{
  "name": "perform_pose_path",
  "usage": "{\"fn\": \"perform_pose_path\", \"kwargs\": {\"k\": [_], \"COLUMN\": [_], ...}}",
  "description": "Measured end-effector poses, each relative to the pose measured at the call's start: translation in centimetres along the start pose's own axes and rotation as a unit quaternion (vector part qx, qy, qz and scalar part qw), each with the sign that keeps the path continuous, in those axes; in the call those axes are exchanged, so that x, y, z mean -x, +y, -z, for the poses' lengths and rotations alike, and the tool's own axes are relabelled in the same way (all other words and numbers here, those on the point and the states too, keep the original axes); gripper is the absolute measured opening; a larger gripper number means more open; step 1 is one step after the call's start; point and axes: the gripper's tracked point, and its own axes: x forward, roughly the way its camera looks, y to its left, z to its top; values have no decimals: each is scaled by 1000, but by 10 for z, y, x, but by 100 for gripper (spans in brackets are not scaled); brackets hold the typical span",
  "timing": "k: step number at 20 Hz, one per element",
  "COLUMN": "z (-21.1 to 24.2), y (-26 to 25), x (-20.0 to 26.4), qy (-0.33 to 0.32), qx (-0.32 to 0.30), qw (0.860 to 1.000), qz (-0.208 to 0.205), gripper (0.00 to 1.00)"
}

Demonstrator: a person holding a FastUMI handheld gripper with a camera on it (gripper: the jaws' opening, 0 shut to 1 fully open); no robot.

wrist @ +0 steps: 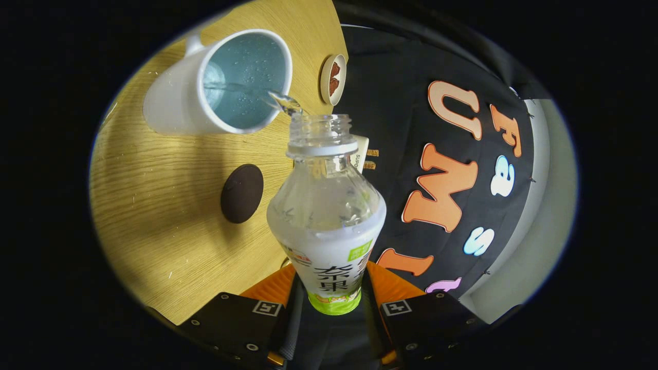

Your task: Take the bottle from table, then pour the juice into the cup, finally place the bottle on the coaster

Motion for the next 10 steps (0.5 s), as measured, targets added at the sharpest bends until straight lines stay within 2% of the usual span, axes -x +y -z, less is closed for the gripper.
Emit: {"fn": "perform_pose_path", "kwargs": {"k": [10], "z": [-3], "y": [-16], "x": [1], "qy": [-5], "qx": [9], "qw": [1000], "qz": [8], "gripper": [56]}}
